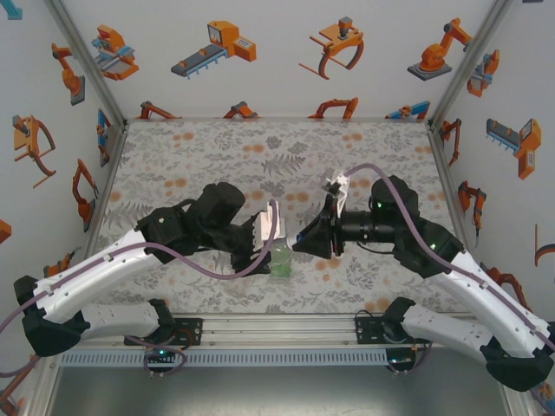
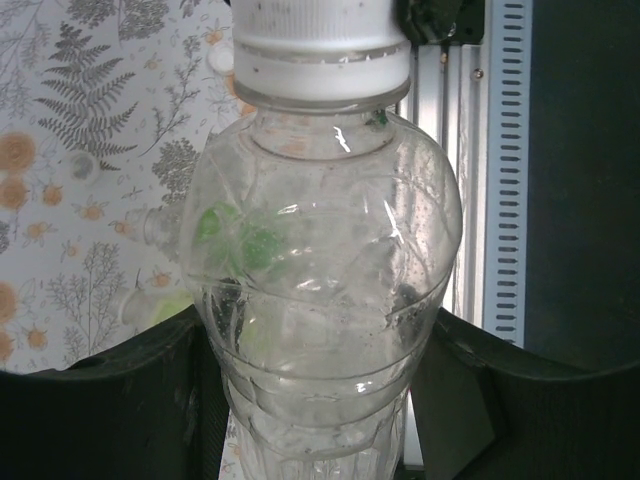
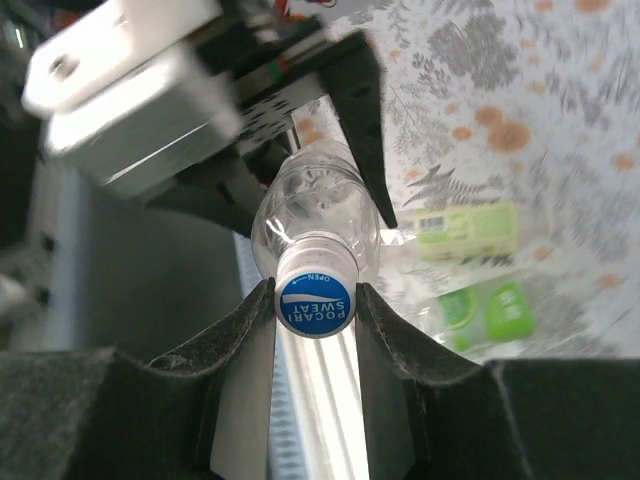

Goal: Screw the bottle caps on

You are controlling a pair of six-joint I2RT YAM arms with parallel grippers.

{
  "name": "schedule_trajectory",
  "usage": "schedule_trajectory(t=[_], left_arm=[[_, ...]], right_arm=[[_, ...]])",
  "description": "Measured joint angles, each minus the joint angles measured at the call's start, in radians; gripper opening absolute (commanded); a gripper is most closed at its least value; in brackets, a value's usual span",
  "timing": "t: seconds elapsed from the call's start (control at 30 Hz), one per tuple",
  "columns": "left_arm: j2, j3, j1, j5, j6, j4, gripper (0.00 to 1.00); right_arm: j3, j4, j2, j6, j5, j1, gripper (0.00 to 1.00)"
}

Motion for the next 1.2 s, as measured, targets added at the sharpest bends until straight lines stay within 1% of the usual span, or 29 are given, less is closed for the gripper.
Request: schedule_trajectory(t=[0.1,0.2,0.3,0.4,0.43,0.47,0.57,0.67,0.83,0.93,1.0,1.03,1.07,1.2], left_arm=[[0.000,0.000,0.001,-0.030,-0.001,0.012,0.01],[0.002,0.000,0.001,-0.047,-0.002,0.023,0.01],[0.008,-0.002,0.001,-0.060,-0.001,0.032,0.01],[0.013,-0.003,0.001,-0.071,-0.001,0.029,0.01],[0.014,-0.003,0.002,-0.075,-0.001,0.027,0.01],[0.014,-0.003,0.003,-0.080,-0.001,0.024,0.01],[0.015,-0.003,0.008,-0.090,-0.001,0.021,0.01],[0.015,-0.003,0.008,-0.087,-0.001,0.032,0.01],[0.015,-0.003,0.000,-0.043,0.002,0.039,0.01],[0.012,-0.004,0.000,-0.023,0.003,0.039,0.01],[0.007,-0.004,0.000,-0.006,0.003,0.039,0.01],[0.005,-0.004,0.000,-0.001,0.003,0.039,0.01],[0.001,-0.004,0.000,0.008,0.003,0.038,0.01],[-0.014,-0.004,0.000,0.030,0.003,0.038,0.02]], right_arm=[[0.003,-0.019,0.000,0.241,0.105,0.007,0.00],[0.028,-0.111,0.007,0.521,0.213,0.012,0.00],[0.033,-0.174,0.008,0.760,0.279,0.013,0.00],[0.039,-0.209,0.024,0.903,0.302,0.013,0.00],[0.046,-0.219,0.033,0.925,0.305,0.013,0.00],[0.060,-0.231,0.047,0.942,0.306,0.013,0.06],[0.079,-0.240,0.069,0.940,0.313,0.013,0.28],[0.097,-0.249,0.070,0.874,0.314,0.013,0.41],[0.148,-0.222,0.055,0.624,0.320,0.010,0.50],[0.158,-0.180,0.027,0.418,0.293,0.010,0.52],[0.158,-0.151,0.010,0.243,0.238,0.010,0.52],[0.158,-0.142,0.007,0.188,0.217,0.010,0.52],[0.158,-0.134,0.004,0.094,0.179,0.010,0.52],[0.158,-0.129,0.010,-0.202,0.024,0.010,0.51]])
